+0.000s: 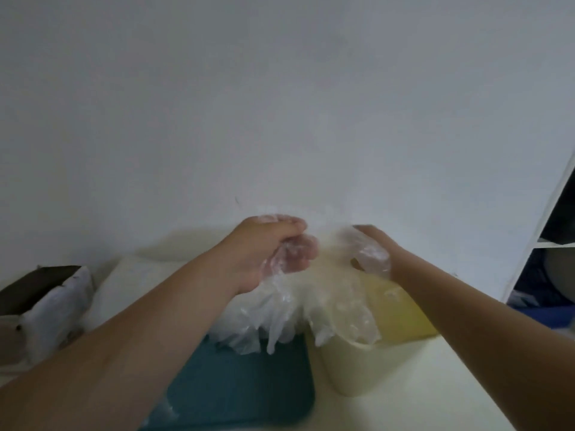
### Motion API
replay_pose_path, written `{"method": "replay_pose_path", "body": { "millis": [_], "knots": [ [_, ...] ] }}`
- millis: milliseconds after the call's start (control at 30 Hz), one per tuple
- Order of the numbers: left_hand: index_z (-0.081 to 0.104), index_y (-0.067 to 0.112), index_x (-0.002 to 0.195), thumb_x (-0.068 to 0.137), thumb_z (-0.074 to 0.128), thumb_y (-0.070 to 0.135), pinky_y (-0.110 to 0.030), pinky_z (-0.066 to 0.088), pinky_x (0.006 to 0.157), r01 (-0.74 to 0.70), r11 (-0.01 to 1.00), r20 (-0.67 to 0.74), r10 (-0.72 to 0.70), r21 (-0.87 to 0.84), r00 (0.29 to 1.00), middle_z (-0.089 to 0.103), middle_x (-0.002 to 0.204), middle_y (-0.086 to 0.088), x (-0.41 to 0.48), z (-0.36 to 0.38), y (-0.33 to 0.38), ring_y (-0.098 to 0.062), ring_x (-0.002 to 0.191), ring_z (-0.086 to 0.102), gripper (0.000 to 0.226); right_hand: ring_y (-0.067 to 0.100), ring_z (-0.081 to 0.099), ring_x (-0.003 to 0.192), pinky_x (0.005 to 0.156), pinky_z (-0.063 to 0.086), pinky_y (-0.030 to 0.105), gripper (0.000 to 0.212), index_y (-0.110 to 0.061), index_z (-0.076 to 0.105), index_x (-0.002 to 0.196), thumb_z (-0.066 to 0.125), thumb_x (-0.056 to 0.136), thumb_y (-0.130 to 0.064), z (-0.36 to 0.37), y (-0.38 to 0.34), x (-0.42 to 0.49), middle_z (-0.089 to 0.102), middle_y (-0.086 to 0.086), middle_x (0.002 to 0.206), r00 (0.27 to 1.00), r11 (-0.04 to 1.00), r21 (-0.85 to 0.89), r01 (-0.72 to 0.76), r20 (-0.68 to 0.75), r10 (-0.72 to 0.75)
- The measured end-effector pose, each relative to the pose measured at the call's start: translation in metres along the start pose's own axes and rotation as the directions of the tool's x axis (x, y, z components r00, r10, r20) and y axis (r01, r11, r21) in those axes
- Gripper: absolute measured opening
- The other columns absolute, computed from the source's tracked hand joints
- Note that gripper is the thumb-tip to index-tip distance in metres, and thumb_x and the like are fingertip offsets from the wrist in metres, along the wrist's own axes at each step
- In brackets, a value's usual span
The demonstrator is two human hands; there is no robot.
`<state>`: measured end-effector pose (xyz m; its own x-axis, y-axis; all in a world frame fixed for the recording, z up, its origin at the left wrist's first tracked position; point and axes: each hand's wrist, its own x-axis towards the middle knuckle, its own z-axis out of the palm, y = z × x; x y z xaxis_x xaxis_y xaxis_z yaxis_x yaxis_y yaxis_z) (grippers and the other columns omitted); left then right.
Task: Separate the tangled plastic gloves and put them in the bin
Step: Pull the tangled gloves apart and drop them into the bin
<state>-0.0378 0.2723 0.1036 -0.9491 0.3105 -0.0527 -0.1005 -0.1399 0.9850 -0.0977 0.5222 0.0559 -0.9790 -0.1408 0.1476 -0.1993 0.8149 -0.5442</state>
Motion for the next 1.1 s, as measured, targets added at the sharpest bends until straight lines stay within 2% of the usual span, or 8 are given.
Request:
{"method": "replay_pose_path", "body": {
  "millis": [100,200,333,433,600,900,1033,1100],
  "knots": [
    [0.063,0.000,0.110,0.097,0.060,-0.011,-0.040,0.066,0.071,0.067,0.992,0.001,-0.068,0.111,0.998,0.073,0.088,-0.024,0.029,0.030,-0.009,-0.031,0.076,0.071,0.018,0.022,0.068,0.090,0.073,0.049,0.021,0.034,-0.017,0.071,0.122,0.074,0.091,-0.004,-0.043,-0.008,-0.009,0.069,-0.001,0.101,0.962,0.989,0.114,-0.090,-0.248,0.116],
    [0.061,0.001,0.113,0.095,0.058,-0.015,-0.038,0.059,0.071,0.113,0.960,-0.014,-0.113,0.257,0.993,0.074,0.089,-0.022,0.055,0.056,-0.018,-0.033,0.078,0.069,0.024,0.021,0.069,0.093,0.081,0.057,0.033,0.024,-0.022,0.071,0.120,0.061,0.098,-0.018,-0.072,-0.008,-0.042,0.073,-0.003,0.104,0.892,0.971,0.217,-0.095,-0.414,0.180],
    [0.060,0.010,0.107,0.096,0.063,-0.005,-0.025,0.044,0.058,0.172,0.850,-0.049,-0.171,0.497,0.984,0.073,0.086,-0.016,0.070,0.081,-0.030,-0.028,0.067,0.065,0.019,0.014,0.069,0.108,0.093,0.055,0.029,0.021,-0.025,0.074,0.116,0.066,0.098,-0.020,-0.071,-0.022,-0.082,0.073,-0.010,0.107,0.975,0.964,0.251,-0.091,-0.175,0.137],
    [0.065,0.010,0.096,0.085,0.075,0.002,-0.020,0.038,0.049,0.115,0.779,-0.108,-0.061,0.616,0.992,0.067,0.077,-0.009,0.076,0.083,-0.035,-0.020,0.055,0.057,0.017,0.009,0.059,0.127,0.102,0.047,0.025,0.037,-0.026,0.066,0.134,0.067,0.097,-0.030,-0.047,-0.040,-0.097,0.066,-0.009,0.134,0.997,0.993,0.092,-0.075,0.035,0.072],
    [0.058,0.011,0.141,0.090,0.074,0.014,-0.038,0.052,0.103,-0.011,0.851,-0.263,0.175,0.526,0.949,0.063,0.134,-0.005,0.071,0.050,-0.025,-0.027,0.121,0.063,0.053,0.024,0.035,0.150,0.115,0.033,0.033,0.061,-0.030,0.025,0.163,0.047,0.107,-0.039,-0.006,-0.062,-0.079,0.030,-0.002,0.167,0.929,0.976,-0.176,-0.132,0.320,0.183],
    [0.064,0.021,0.128,0.094,0.072,0.015,-0.039,0.059,0.100,-0.067,0.861,-0.226,0.206,0.504,0.952,0.067,0.115,0.004,0.016,0.003,-0.036,-0.015,0.107,0.067,0.035,0.032,0.041,0.144,0.116,0.038,0.054,0.071,-0.048,0.023,0.159,0.060,0.098,-0.040,0.060,-0.037,-0.038,0.038,0.002,0.162,0.789,0.823,-0.567,0.033,0.520,0.327],
    [0.067,0.025,0.123,0.097,0.070,0.017,-0.027,0.056,0.094,-0.117,0.820,-0.237,0.295,0.561,0.926,0.069,0.116,0.009,-0.004,-0.007,-0.040,-0.008,0.106,0.066,0.028,0.028,0.042,0.145,0.118,0.037,0.045,0.074,-0.034,0.024,0.162,0.062,0.098,-0.039,0.045,-0.046,-0.042,0.036,0.001,0.164,0.848,0.807,-0.587,0.057,0.456,0.271],
    [0.068,0.027,0.121,0.097,0.069,0.017,-0.019,0.053,0.088,-0.165,0.785,-0.240,0.371,0.598,0.897,0.068,0.115,0.014,-0.015,-0.013,-0.041,0.000,0.105,0.064,0.026,0.026,0.044,0.144,0.114,0.040,0.036,0.066,-0.027,0.029,0.161,0.056,0.102,-0.021,0.026,-0.064,-0.048,0.037,0.001,0.163,0.889,0.838,-0.545,0.019,0.393,0.236]
  ]
}}
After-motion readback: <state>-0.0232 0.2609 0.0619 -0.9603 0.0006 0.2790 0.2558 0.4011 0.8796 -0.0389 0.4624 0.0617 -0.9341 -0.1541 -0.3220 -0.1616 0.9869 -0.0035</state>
